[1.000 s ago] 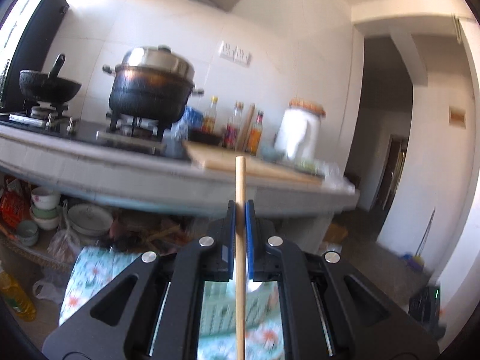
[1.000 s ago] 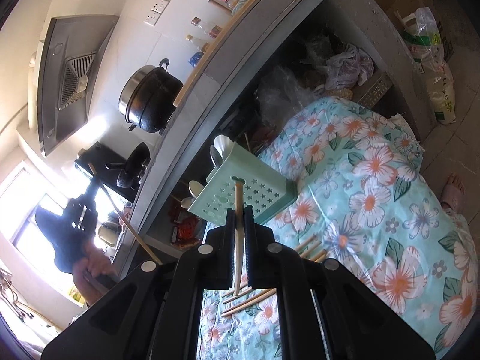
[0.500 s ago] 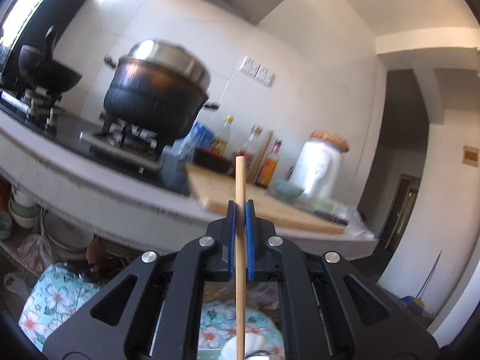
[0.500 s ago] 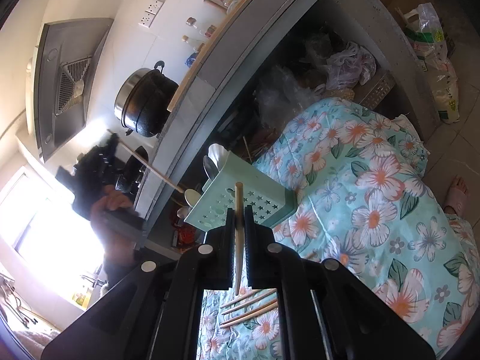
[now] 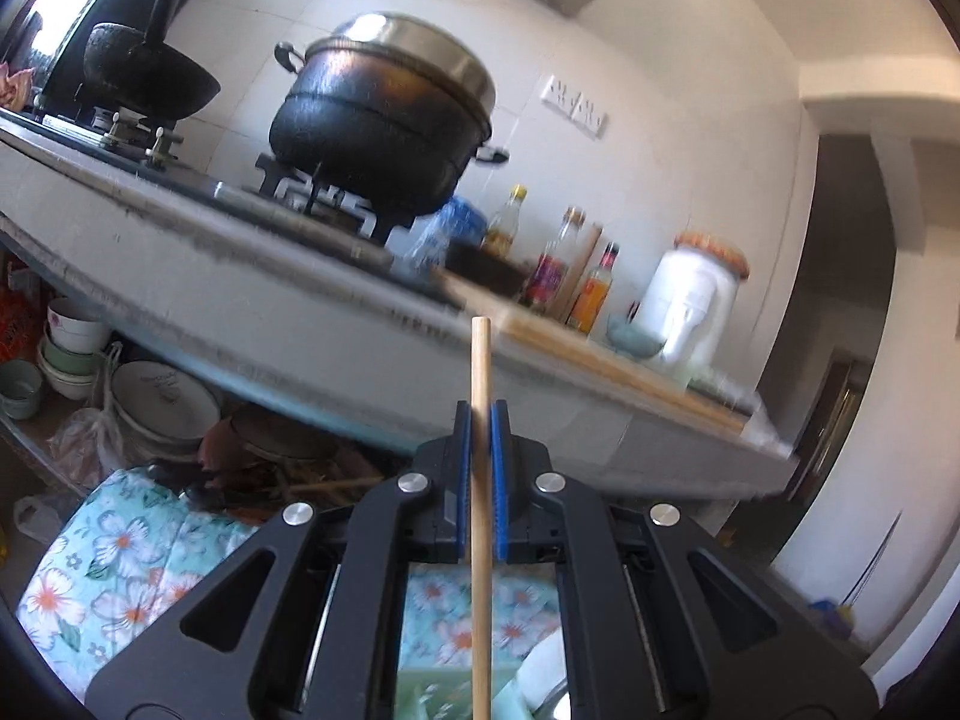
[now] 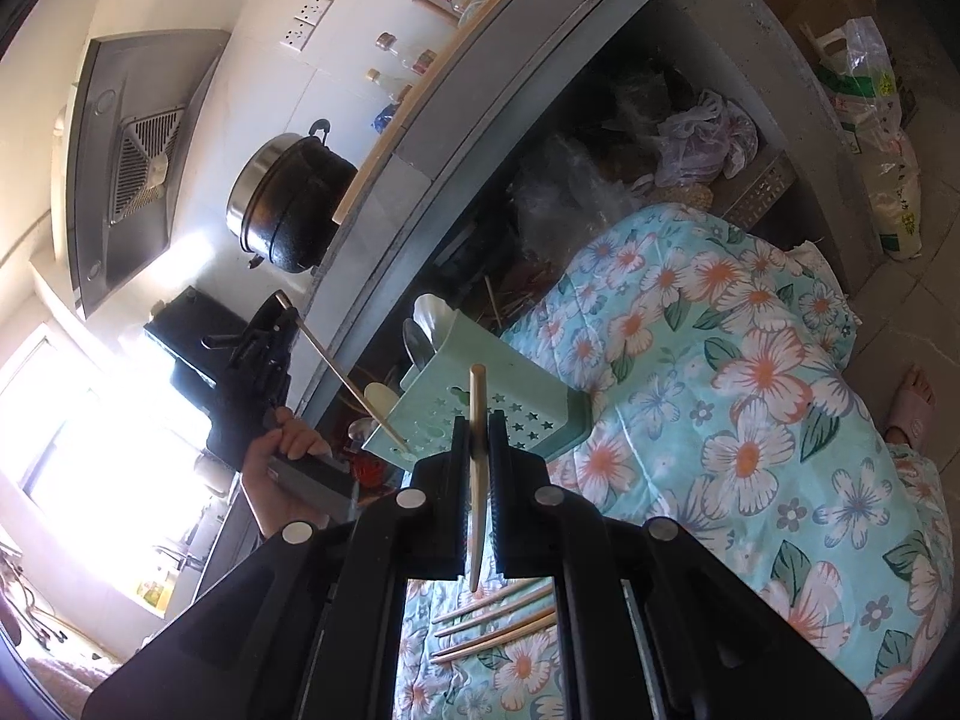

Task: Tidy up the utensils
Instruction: 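Lower the chopstick into the holder and open the left tool while right lifts its chopstick, then lower the chopstick into the holder and open the right tool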

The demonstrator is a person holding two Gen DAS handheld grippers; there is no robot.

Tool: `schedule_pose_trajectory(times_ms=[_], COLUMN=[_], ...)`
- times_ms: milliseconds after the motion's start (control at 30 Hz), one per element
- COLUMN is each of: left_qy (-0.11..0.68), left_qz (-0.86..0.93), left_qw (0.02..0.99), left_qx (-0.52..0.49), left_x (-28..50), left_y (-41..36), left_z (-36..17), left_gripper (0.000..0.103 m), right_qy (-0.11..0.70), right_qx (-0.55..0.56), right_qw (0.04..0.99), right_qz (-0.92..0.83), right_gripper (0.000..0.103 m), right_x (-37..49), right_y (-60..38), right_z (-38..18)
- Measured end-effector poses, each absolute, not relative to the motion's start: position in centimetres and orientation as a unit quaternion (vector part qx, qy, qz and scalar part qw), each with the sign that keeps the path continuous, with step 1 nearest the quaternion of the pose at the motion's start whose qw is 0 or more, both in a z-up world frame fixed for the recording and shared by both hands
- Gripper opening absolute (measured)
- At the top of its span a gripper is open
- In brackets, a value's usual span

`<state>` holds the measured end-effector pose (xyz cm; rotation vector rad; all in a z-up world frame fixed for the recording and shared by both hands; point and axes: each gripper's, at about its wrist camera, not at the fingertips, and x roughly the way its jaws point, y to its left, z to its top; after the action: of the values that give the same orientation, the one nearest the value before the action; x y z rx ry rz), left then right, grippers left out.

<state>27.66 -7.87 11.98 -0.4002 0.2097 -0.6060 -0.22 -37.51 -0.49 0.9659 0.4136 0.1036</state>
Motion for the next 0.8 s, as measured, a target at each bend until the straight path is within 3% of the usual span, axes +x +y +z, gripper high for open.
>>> schedule_pose_trajectory(times_ms=[200, 533, 667, 800], left_qy=[0.057, 0.121, 0.116, 0.105], left_qz=[-0.293, -0.260, -0.242, -0.219], left_qw=[0.930, 0.941, 0.950, 0.957], left_qx=[-0.212, -0.177, -0.160, -0.158], left_x=[28.4, 28.4, 26.3, 23.7], left_y=[-8.5, -9.0, -7.2, -4.8], left_z=[14.6, 9.6, 9.9, 10.2], left_gripper=[0.005, 0.007, 0.033, 0.046], right_qy=[0.196, 0.188, 0.170, 0.142], right_qx=[0.467, 0.456, 0.430, 0.397], right_qw=[0.861, 0.870, 0.886, 0.906], right_qz=[0.043, 0.028, 0.028, 0.031], right_gripper=[0.006, 0.006, 0.006, 0.006], right_x=[-0.3, -1.1, -1.2, -0.7], right_y=[-37.8, -38.7, -38.7, -38.7], right_z=[-0.8, 0.0, 2.2, 5.7])
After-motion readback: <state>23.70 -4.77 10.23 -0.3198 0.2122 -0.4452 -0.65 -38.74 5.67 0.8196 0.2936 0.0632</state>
